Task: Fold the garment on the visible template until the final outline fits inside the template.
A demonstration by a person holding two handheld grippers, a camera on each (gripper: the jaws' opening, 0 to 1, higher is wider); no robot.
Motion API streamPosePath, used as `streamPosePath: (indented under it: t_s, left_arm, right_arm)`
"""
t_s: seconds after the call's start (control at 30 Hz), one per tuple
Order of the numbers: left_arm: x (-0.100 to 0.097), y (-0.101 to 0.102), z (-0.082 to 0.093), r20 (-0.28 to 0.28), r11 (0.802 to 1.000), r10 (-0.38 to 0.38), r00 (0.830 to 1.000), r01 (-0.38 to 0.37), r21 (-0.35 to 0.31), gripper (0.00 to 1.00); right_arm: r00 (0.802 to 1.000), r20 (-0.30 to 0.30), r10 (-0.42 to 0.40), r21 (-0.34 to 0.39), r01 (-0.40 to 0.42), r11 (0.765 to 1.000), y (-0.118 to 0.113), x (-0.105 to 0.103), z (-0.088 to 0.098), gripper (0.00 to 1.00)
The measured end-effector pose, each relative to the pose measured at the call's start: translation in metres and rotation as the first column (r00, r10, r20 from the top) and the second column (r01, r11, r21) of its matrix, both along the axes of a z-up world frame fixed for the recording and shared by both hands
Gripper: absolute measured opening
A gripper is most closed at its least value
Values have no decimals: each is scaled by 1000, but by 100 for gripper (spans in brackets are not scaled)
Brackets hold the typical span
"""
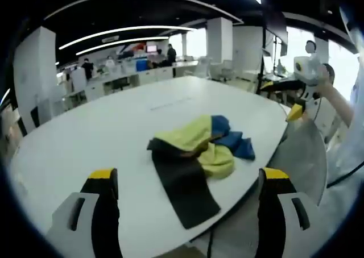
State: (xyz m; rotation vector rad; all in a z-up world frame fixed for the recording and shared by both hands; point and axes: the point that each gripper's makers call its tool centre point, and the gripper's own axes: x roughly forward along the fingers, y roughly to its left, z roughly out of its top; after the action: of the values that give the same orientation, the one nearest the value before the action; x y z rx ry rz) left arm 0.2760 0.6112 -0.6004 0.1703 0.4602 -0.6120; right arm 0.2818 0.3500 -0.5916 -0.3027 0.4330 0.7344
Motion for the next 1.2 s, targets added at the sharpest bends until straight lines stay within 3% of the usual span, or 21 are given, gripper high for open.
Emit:
streamPosePath:
  t_s: [1.2]
  left_arm:
    - [4,2,6,9,1000,14,1000,-14,10,99]
  right_arm:
    - [1000,-8,20,3,-20,1000,1,7,-3,100]
